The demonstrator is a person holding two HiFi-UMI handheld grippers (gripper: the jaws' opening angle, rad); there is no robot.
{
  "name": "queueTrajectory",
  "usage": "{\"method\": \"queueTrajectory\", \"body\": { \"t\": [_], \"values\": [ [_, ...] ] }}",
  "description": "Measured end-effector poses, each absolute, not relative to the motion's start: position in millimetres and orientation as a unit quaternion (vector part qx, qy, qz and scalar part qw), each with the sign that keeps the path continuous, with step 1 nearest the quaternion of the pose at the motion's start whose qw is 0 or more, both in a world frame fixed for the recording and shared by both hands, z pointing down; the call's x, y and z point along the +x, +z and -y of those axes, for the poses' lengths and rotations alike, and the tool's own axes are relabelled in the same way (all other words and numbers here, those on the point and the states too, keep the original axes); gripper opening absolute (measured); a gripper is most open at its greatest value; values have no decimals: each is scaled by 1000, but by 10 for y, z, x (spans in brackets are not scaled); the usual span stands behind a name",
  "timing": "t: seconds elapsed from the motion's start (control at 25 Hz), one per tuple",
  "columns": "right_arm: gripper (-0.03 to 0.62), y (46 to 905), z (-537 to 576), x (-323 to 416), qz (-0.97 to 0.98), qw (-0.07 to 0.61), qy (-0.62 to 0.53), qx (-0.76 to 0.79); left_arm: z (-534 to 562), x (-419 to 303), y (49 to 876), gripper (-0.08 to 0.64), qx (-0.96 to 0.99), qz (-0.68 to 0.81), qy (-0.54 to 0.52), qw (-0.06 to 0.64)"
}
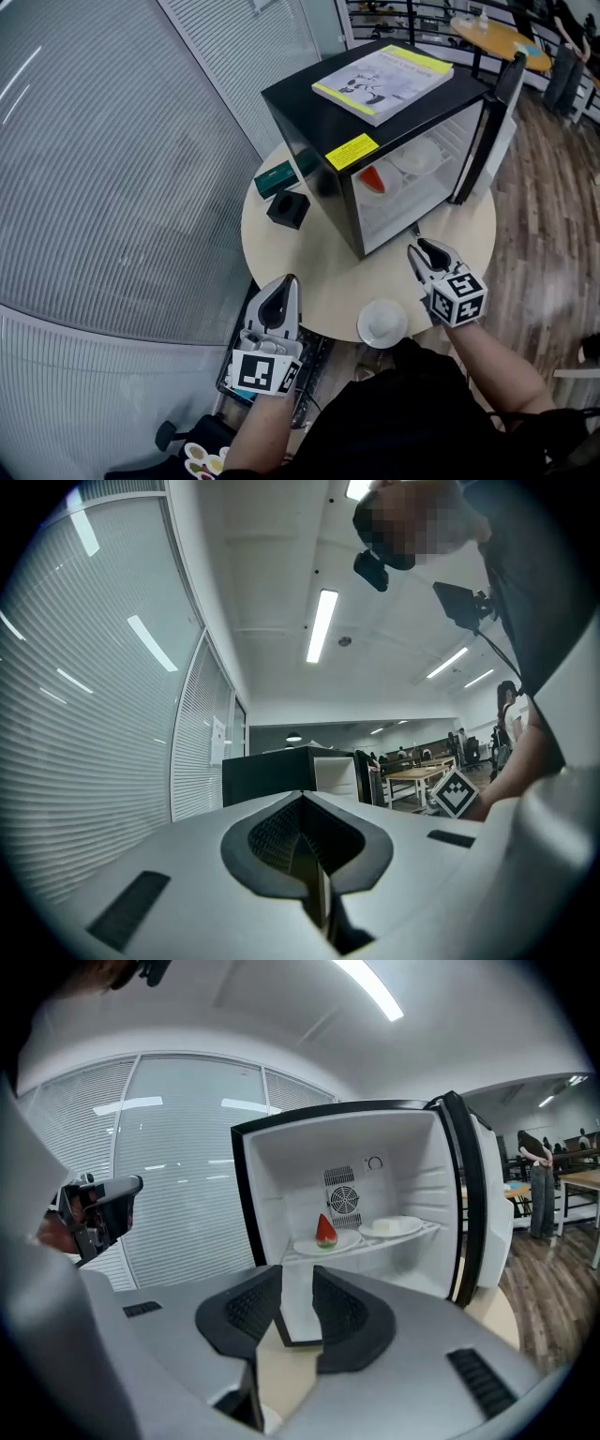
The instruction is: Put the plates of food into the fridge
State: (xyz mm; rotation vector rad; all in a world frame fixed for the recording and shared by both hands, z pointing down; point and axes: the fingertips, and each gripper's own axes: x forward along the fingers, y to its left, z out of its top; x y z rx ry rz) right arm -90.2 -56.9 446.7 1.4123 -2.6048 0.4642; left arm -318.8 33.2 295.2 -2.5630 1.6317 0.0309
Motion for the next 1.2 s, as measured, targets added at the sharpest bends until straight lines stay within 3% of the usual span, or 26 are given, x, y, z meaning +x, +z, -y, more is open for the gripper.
{"method": "queueTrajectory", "body": {
  "t": [0.44,0.84,1.0,1.2],
  "values": [
    [104,5086,-126,-843,831,68,231,501,-650,-3173,3149,2,-857,-514,4,32],
    [112,5922,-841,-764,771,36,379,511,-663,-2808,3485,2,-884,-467,-27,12],
    [140,6374,-1145,-736,701,5,492,516,-634,-2682,3569,2,-892,-451,-33,10],
    [224,6952,-1518,-869,612,-30,622,488,-624,-2597,3642,2,-897,-440,-44,9]
  ]
}}
